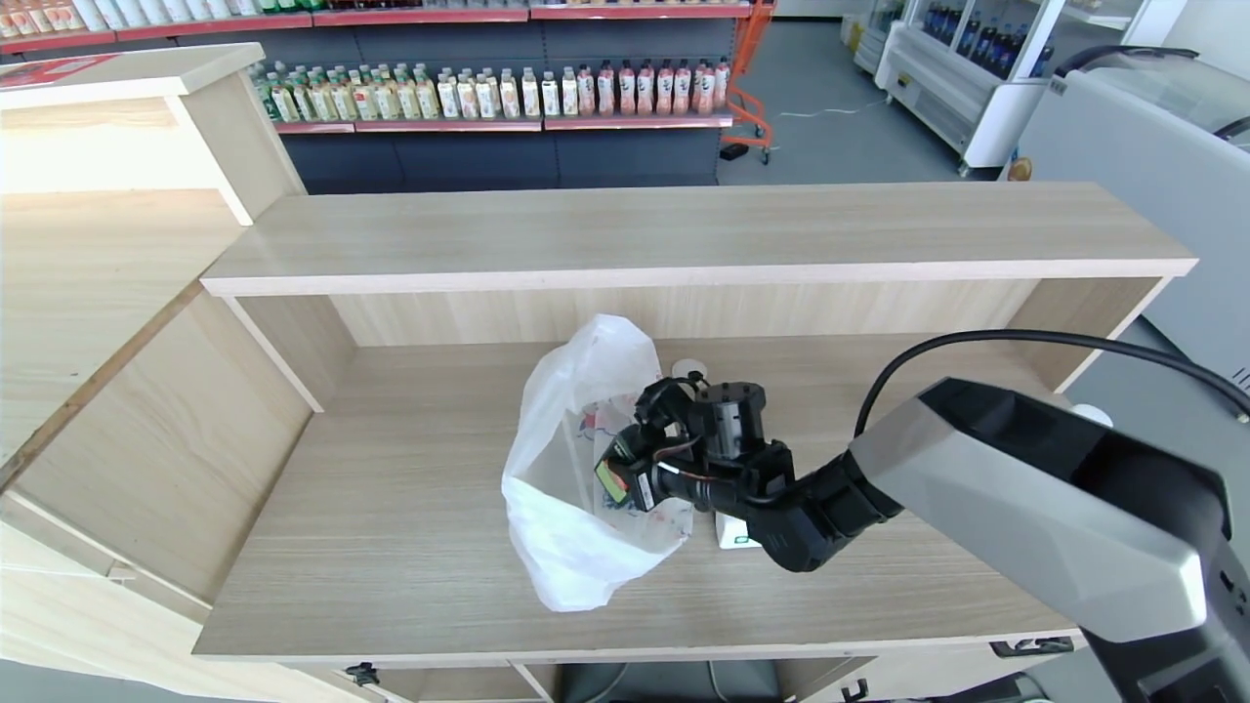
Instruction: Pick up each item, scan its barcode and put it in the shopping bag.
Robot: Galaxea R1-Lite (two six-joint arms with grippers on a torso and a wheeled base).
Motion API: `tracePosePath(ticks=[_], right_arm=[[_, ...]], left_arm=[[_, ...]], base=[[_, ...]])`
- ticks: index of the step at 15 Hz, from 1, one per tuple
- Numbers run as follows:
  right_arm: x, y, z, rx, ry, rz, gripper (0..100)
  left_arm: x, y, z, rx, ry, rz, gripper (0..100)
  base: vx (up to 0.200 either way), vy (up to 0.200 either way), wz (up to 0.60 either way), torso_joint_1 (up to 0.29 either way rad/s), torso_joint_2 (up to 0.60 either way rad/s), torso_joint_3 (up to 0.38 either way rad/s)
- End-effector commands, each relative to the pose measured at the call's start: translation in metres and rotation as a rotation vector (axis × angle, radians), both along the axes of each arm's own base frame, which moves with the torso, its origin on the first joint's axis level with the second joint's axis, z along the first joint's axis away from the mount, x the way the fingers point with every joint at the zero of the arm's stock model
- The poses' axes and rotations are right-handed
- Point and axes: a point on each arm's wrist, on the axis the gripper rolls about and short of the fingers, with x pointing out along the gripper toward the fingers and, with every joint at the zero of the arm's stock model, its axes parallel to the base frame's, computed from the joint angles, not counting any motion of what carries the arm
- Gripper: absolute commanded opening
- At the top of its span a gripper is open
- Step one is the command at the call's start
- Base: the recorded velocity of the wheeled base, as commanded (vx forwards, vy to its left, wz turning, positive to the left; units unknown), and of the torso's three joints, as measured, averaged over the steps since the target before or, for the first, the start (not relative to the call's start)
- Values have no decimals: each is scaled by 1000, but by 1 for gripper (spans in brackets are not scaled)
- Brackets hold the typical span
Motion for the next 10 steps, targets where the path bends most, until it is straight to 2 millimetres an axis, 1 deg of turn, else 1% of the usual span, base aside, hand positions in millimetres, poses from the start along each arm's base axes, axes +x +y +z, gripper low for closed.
tracePosePath(ticks=[1, 4, 5, 6, 7, 8, 9, 10], right_arm=[[1, 2, 0, 6, 2, 2, 100], [-1, 1, 14, 63, 18, -9, 100], [-3, -1, 27, 93, 30, -18, 100], [-5, -2, 32, 115, 50, -28, 100], [-9, -5, 43, 180, 91, -52, 100], [-11, -10, 53, 234, 125, -76, 100], [-12, -13, 57, 252, 137, -86, 100], [-13, -32, 59, 256, 170, -138, 100]], left_arm=[[0, 0, 0, 0, 0, 1, 100], [0, 0, 0, 0, 0, 1, 100], [0, 0, 0, 0, 0, 1, 100], [0, 0, 0, 0, 0, 1, 100], [0, 0, 0, 0, 0, 1, 100], [0, 0, 0, 0, 0, 1, 100], [0, 0, 0, 0, 0, 1, 100], [0, 0, 0, 0, 0, -1, 100]], base=[[0, 0, 0, 0, 0, 0], [0, 0, 0, 0, 0, 0], [0, 0, 0, 0, 0, 0], [0, 0, 0, 0, 0, 0], [0, 0, 0, 0, 0, 0], [0, 0, 0, 0, 0, 0], [0, 0, 0, 0, 0, 0], [0, 0, 0, 0, 0, 0]])
